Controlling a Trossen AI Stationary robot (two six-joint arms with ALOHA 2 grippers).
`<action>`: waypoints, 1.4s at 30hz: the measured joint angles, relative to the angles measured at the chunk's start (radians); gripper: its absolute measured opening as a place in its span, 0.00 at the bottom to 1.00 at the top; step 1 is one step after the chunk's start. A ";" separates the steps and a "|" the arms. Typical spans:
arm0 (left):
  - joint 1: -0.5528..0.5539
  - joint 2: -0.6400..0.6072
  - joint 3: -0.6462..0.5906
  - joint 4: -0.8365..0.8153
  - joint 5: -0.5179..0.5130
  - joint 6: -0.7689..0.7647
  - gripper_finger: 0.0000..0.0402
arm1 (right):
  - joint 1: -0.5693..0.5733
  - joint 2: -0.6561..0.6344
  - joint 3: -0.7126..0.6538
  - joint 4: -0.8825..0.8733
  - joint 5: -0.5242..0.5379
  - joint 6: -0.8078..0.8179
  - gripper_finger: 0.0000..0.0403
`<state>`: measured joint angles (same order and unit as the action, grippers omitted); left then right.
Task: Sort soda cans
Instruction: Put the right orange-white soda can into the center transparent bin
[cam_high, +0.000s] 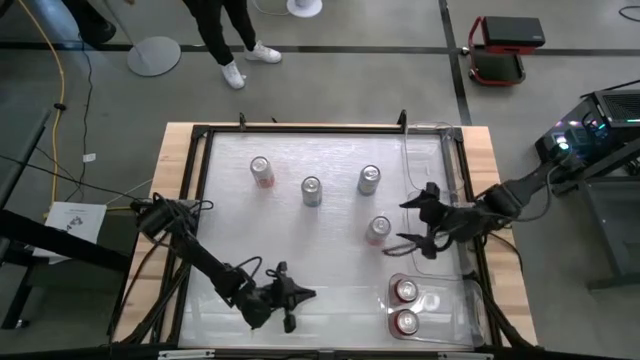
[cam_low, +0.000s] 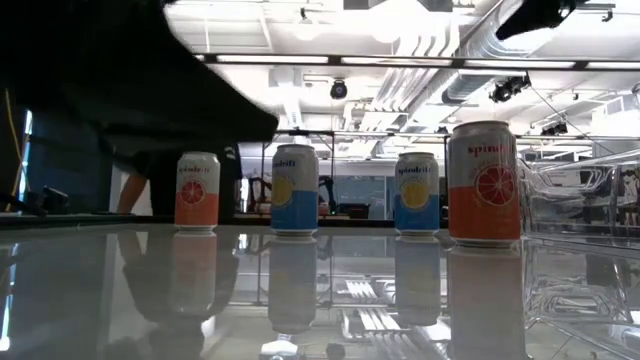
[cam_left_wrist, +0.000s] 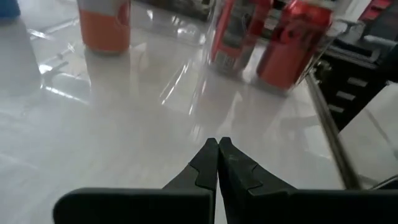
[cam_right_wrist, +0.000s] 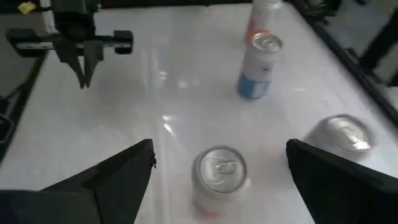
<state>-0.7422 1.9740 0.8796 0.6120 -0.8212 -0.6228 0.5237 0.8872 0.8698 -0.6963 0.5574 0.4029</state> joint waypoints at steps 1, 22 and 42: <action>0.004 -0.006 0.001 0.002 -0.003 0.011 0.00 | -0.013 -0.025 -0.053 0.061 -0.026 -0.014 0.88; 0.289 -0.066 0.001 -0.042 0.297 0.138 0.00 | -0.373 0.219 -0.063 0.132 -0.520 -0.233 0.88; 0.331 -0.066 0.001 -0.069 0.367 0.139 0.00 | -0.436 0.434 -0.037 0.088 -0.564 -0.237 0.86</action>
<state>-0.4114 1.9079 0.8803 0.5431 -0.4541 -0.4842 0.0875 1.3213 0.8330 -0.6084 -0.0070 0.1655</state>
